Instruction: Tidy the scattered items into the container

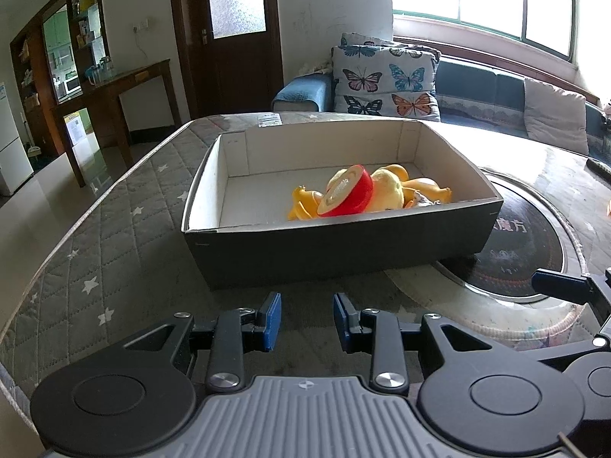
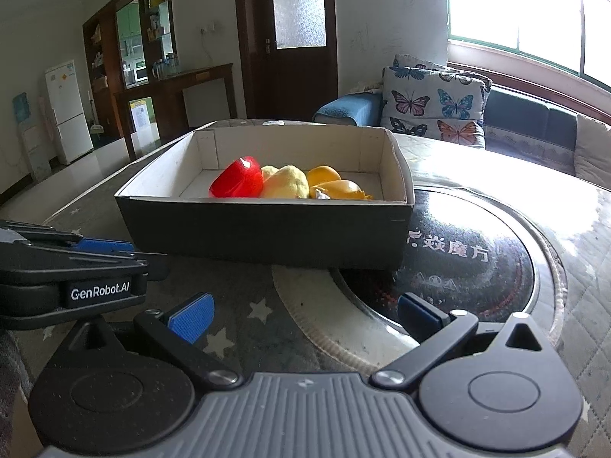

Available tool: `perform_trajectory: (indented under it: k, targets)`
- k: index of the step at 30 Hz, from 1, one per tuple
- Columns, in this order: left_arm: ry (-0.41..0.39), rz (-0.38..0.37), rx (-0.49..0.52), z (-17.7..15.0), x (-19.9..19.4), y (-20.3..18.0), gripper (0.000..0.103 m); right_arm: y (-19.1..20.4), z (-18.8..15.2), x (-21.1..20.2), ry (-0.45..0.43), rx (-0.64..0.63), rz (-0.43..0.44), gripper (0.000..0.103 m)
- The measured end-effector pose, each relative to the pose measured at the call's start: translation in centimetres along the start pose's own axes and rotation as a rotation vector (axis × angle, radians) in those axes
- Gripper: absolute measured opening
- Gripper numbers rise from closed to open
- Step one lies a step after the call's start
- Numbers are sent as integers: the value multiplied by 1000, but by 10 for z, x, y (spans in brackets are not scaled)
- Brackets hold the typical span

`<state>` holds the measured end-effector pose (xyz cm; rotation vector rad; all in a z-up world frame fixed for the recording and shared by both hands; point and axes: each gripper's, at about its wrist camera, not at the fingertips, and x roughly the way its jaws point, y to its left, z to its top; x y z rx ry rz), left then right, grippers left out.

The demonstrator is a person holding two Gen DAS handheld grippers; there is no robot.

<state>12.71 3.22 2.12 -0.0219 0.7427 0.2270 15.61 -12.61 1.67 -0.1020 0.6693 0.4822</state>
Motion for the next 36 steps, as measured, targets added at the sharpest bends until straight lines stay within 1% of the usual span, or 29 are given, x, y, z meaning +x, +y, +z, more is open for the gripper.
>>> perform_trajectory:
  k: [22,36]
  targets:
    - [13,24,6,20,23,6,33,-2,18,28,24,2,8,103]
    - [26,42,16,24,33,6,33,-1,24,41,41,-4,11,103]
